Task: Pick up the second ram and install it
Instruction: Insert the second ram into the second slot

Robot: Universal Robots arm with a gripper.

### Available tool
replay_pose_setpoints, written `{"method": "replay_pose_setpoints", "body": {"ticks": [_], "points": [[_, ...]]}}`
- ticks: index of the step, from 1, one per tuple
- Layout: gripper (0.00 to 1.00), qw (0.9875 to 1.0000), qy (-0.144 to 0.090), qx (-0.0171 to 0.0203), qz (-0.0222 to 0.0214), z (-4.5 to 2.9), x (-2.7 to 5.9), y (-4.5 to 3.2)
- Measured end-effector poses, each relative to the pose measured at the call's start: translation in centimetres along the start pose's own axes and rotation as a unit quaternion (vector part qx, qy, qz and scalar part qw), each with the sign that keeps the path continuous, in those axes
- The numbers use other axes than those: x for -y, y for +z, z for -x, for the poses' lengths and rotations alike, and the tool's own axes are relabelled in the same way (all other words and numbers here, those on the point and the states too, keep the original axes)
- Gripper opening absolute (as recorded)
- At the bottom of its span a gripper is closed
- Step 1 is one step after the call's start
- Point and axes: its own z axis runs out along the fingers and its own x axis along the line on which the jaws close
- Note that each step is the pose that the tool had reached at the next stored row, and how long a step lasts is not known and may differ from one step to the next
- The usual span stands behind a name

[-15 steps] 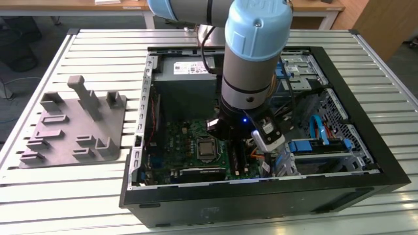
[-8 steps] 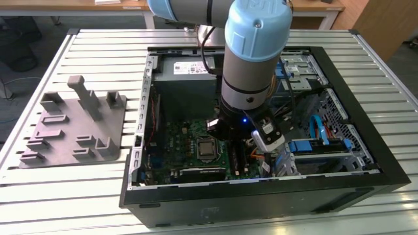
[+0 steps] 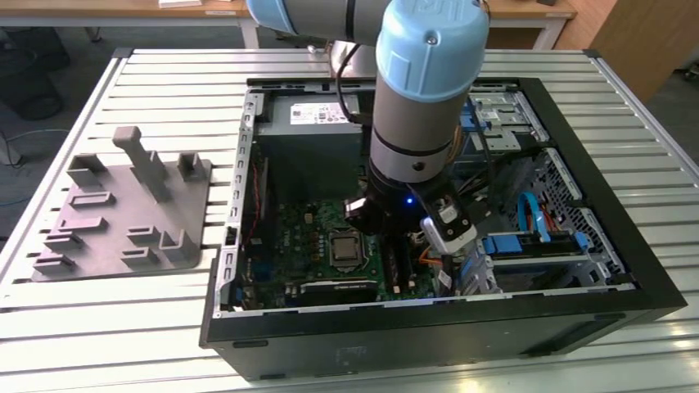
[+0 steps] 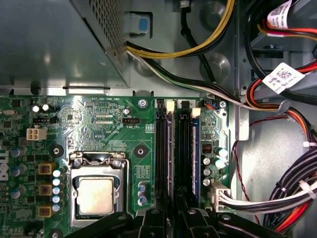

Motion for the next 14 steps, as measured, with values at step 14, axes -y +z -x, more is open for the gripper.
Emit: {"method": "replay_pose_setpoints", "body": {"ticks": [14], "points": [[0.10, 0.9989, -0.001, 0.0002, -0.0477, 0.11, -0.78, -3.53]]}}
